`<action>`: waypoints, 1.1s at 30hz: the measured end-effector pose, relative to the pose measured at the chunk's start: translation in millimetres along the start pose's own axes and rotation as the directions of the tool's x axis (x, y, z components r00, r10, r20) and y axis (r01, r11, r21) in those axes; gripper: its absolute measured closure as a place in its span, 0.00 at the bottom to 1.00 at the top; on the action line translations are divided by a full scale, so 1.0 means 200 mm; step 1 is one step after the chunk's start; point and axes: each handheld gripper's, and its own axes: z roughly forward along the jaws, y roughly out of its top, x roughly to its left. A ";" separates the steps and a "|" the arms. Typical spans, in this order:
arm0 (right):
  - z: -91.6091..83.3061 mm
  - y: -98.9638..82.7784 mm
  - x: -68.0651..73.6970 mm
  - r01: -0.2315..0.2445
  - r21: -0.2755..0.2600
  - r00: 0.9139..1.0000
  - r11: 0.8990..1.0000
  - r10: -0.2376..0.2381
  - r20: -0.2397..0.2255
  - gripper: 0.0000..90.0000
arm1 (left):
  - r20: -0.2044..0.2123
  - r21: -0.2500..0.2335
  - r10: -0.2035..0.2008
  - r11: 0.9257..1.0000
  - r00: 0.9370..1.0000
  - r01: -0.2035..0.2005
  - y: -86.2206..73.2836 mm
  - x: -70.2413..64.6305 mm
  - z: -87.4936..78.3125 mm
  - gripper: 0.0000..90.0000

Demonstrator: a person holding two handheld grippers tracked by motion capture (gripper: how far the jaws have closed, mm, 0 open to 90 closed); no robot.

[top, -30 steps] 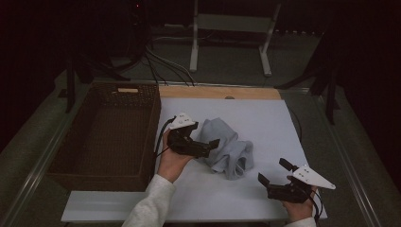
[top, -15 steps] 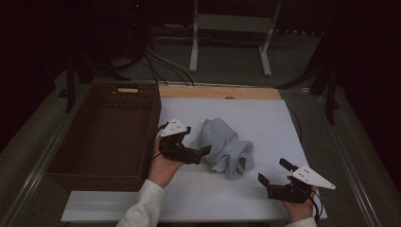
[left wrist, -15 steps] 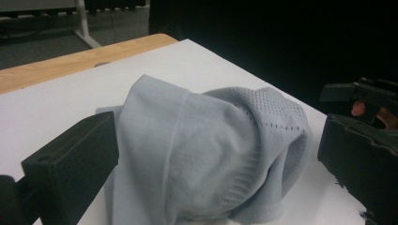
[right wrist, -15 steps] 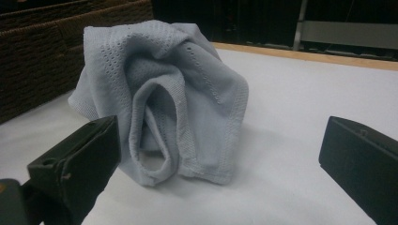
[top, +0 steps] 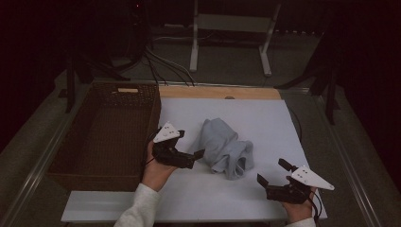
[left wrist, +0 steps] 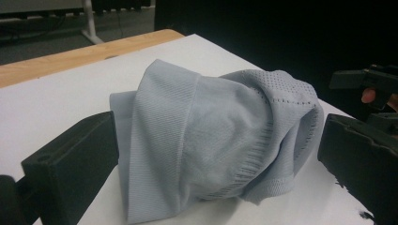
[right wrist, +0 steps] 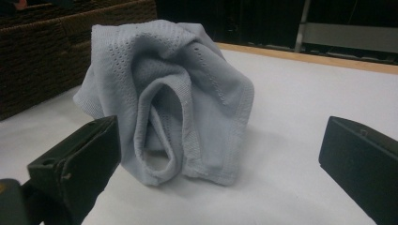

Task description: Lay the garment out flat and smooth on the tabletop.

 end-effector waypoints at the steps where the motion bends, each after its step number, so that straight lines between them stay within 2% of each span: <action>1: 0.00 0.00 0.00 0.001 0.002 1.000 1.000 -0.001 -0.001 0.00 | -0.001 -0.005 0.005 1.000 1.000 -0.005 0.00 0.00 0.00 0.00; 8: 0.00 0.01 0.00 0.000 0.006 1.000 1.000 0.000 -0.009 0.00 | 0.025 -0.047 0.019 0.999 1.000 -0.018 -0.01 -0.02 -0.02 0.00; 12: -0.01 0.02 0.01 -0.006 -0.010 1.000 1.000 0.006 -0.024 0.00 | 0.022 -0.047 0.041 0.998 0.999 -0.040 -0.01 -0.01 -0.02 0.00; 15: -0.01 0.03 0.02 0.009 -0.012 1.000 1.000 -0.009 -0.026 0.00 | 0.025 -0.050 0.028 0.998 0.999 -0.027 -0.02 0.00 -0.03 0.00; 19: -0.02 0.09 0.03 0.006 -0.017 1.000 1.000 -0.007 -0.030 0.00 | 0.013 -0.056 0.015 0.998 1.000 -0.015 -0.01 0.00 -0.06 0.00; 22: 0.00 0.16 0.07 0.035 -0.006 0.998 0.999 -0.035 -0.047 0.00 | 0.003 -0.065 0.008 0.998 1.000 -0.008 -0.01 0.01 -0.07 0.00; 24: 0.00 0.17 0.07 0.038 -0.004 0.998 0.999 -0.038 -0.052 0.00 | 0.000 -0.061 0.010 0.998 1.000 -0.010 -0.01 0.01 -0.07 0.00; 28: 0.05 0.23 0.10 0.039 0.010 0.995 0.999 -0.038 -0.095 0.00 | -0.004 -0.055 0.008 0.998 1.000 -0.008 0.00 0.01 -0.07 0.00; 33: 0.08 0.27 0.13 0.061 0.022 0.992 0.998 -0.058 -0.114 0.00 | -0.007 -0.053 0.008 0.999 1.000 -0.009 -0.01 0.00 -0.08 0.00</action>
